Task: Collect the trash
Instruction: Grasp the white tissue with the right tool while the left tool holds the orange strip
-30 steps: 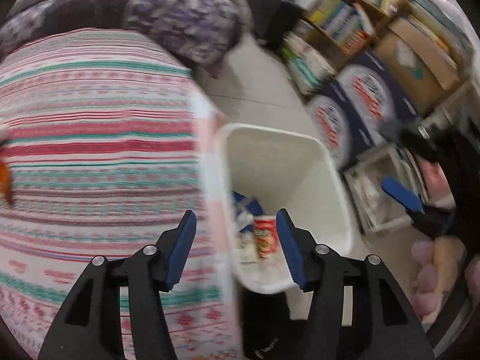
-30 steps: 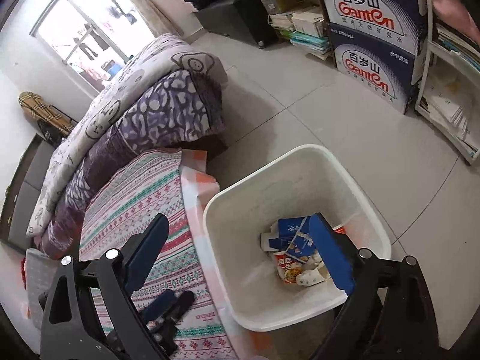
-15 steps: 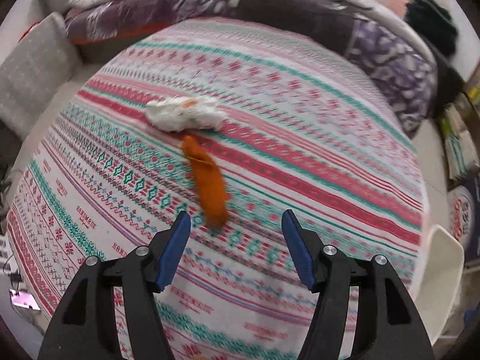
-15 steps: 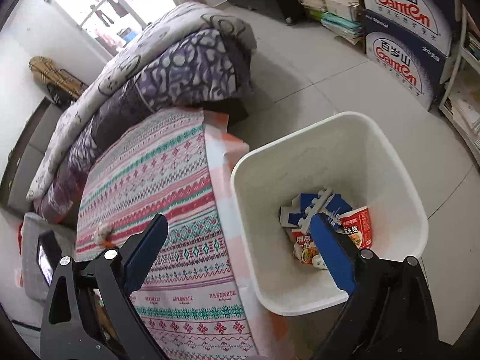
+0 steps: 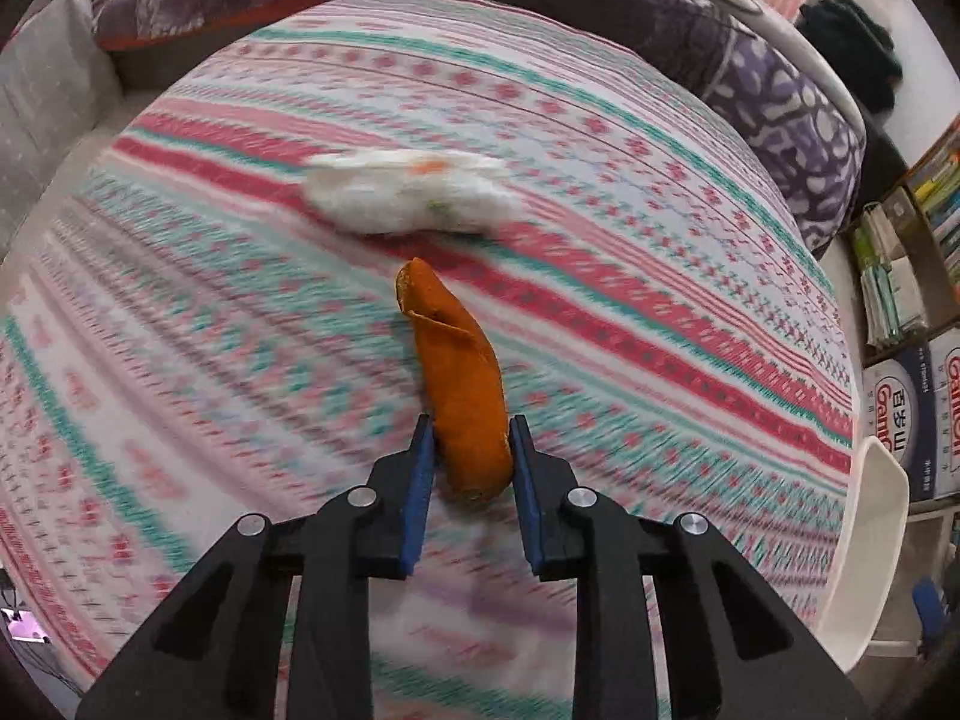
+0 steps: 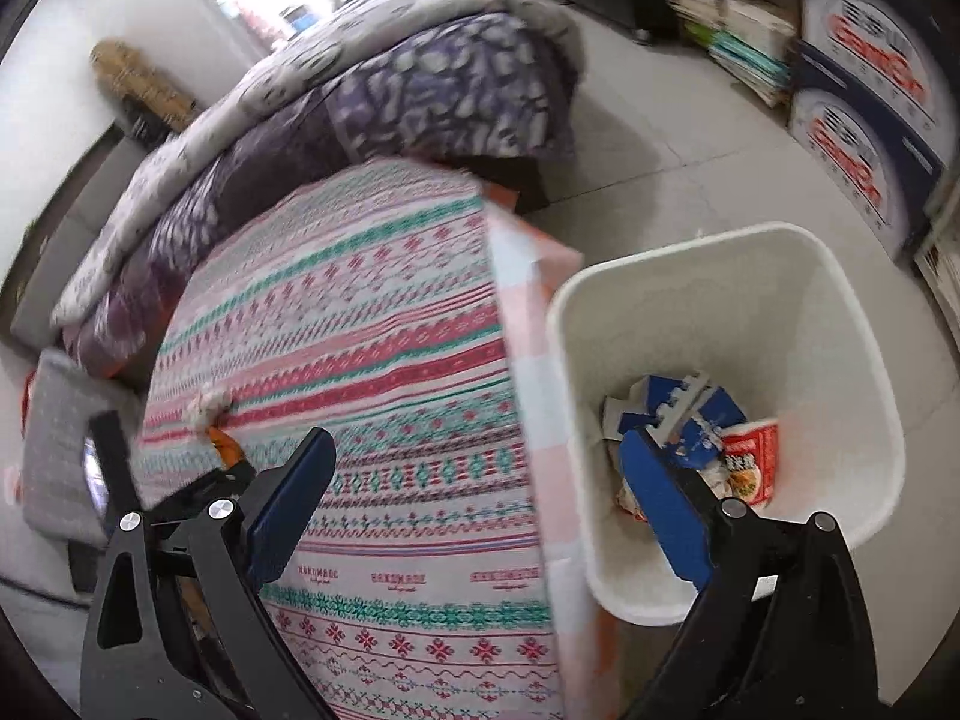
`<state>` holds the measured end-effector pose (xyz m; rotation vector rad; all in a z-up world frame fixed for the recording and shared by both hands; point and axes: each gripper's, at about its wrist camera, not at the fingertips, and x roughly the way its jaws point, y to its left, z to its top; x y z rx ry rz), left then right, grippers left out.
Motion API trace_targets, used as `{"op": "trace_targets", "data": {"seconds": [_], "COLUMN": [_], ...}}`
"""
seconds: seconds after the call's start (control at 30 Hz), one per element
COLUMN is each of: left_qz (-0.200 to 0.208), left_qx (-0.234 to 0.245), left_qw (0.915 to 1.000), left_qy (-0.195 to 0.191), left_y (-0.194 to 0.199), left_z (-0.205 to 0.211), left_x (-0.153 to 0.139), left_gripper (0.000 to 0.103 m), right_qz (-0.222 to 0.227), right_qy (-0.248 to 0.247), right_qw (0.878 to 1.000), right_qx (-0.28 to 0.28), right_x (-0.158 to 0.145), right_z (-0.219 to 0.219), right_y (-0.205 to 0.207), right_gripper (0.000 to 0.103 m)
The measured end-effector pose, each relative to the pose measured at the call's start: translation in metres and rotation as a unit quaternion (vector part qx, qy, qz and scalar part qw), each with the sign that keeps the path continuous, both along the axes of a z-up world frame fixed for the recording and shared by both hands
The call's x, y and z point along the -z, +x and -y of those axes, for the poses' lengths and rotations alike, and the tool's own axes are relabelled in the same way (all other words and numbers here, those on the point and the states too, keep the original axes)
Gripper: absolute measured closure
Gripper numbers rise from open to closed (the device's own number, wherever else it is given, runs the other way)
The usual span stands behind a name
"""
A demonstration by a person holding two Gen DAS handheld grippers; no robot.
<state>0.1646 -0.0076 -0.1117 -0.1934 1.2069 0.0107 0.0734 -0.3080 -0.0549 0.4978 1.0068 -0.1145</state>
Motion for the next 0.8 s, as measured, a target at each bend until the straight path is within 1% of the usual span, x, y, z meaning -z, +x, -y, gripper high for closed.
{"op": "trace_targets", "data": {"seconds": [0.07, 0.17, 0.23, 0.3, 0.37, 0.4, 0.43, 0.47, 0.57, 0.63, 0.8], "left_qz": [0.003, 0.016, 0.032, 0.05, 0.07, 0.076, 0.08, 0.081, 0.072, 0.071, 0.078], "left_qx": [-0.011, -0.031, -0.041, -0.044, -0.051, -0.056, -0.064, -0.068, -0.079, -0.075, -0.06], "left_qw": [0.9999, 0.9993, 0.9986, 0.9978, 0.9962, 0.9955, 0.9947, 0.9944, 0.9939, 0.994, 0.9944], "left_qy": [0.0, -0.009, -0.008, 0.003, 0.008, 0.003, -0.005, -0.011, -0.03, -0.035, -0.039], "left_y": [-0.012, -0.026, -0.037, -0.05, -0.063, -0.065, -0.069, -0.07, -0.077, -0.077, -0.08], "left_z": [-0.028, -0.069, -0.097, -0.119, -0.136, -0.142, -0.151, -0.155, -0.174, -0.175, -0.173], "left_x": [-0.012, -0.037, -0.058, -0.08, -0.099, -0.104, -0.109, -0.111, -0.113, -0.113, -0.118], "left_gripper": [0.078, 0.078, 0.078, 0.078, 0.078, 0.078, 0.077, 0.077, 0.077, 0.077, 0.077], "right_qz": [0.002, 0.004, 0.018, 0.035, 0.056, 0.067, 0.078, 0.086, 0.093, 0.094, 0.078], "right_qy": [-0.031, -0.047, -0.056, -0.065, -0.083, -0.096, -0.115, -0.135, -0.185, -0.201, -0.229], "right_qw": [0.999, 0.994, 0.987, 0.979, 0.964, 0.956, 0.945, 0.932, 0.902, 0.887, 0.859], "right_qx": [-0.041, -0.103, -0.146, -0.191, -0.244, -0.27, -0.297, -0.325, -0.379, -0.405, -0.451], "right_x": [0.003, 0.007, 0.005, 0.002, -0.002, -0.005, -0.007, -0.008, -0.003, 0.003, 0.024], "right_z": [-0.025, -0.064, -0.094, -0.123, -0.156, -0.172, -0.189, -0.206, -0.244, -0.263, -0.294], "right_y": [0.008, 0.022, 0.035, 0.051, 0.071, 0.081, 0.091, 0.101, 0.124, 0.137, 0.161], "right_gripper": [0.011, 0.011, 0.011, 0.011, 0.011, 0.011, 0.011, 0.011, 0.011, 0.011, 0.013]}}
